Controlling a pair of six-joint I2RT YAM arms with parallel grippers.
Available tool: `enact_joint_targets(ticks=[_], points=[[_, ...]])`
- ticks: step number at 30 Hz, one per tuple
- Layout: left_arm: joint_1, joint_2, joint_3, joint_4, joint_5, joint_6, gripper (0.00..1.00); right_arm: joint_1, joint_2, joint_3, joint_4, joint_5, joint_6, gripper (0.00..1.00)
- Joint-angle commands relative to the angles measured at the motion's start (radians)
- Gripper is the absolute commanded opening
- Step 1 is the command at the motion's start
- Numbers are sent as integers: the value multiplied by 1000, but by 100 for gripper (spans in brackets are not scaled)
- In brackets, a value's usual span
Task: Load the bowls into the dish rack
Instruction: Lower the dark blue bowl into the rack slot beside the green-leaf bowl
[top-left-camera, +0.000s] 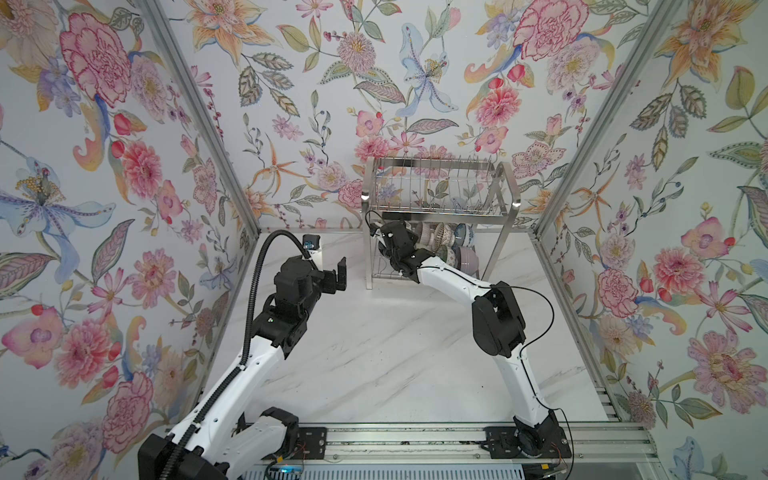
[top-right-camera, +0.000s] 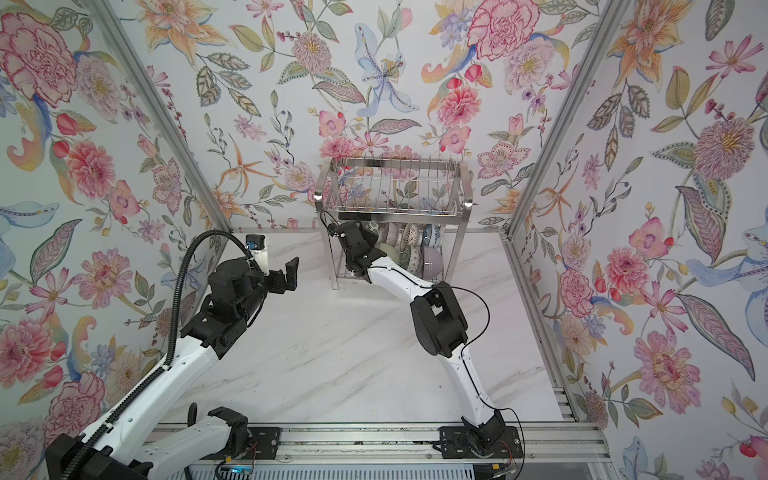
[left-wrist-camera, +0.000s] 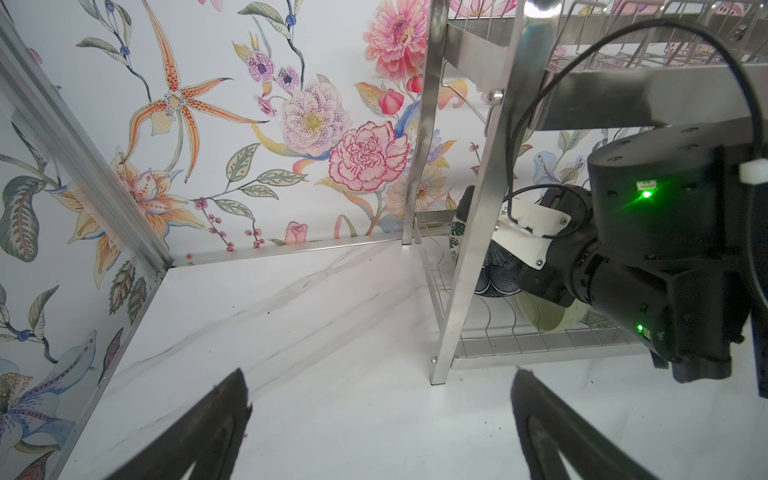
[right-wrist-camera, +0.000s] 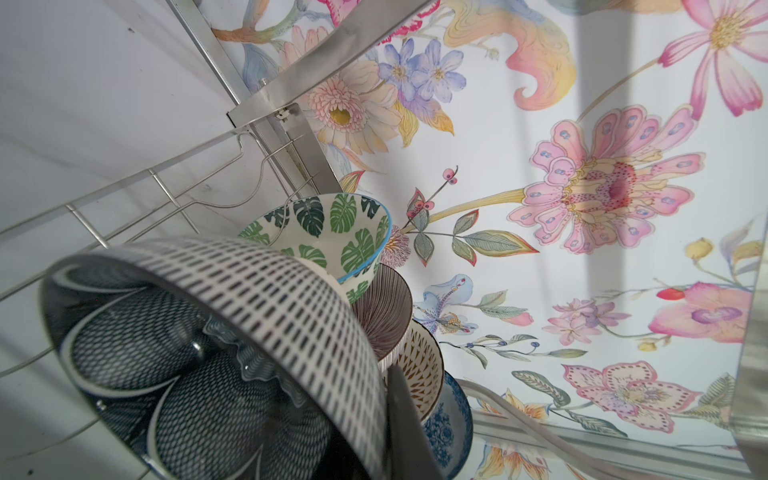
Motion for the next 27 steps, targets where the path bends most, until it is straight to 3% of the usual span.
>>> enact_joint_targets(ticks=[1, 12, 27], points=[[11, -16, -19, 8, 10, -10, 99, -14, -11, 0, 67, 30, -10, 0], [11, -27, -22, 9, 12, -10, 99, -29, -8, 11, 18, 18, 49, 0], [12, -26, -24, 18, 22, -13, 99, -37, 23, 20, 10, 46, 2, 0]])
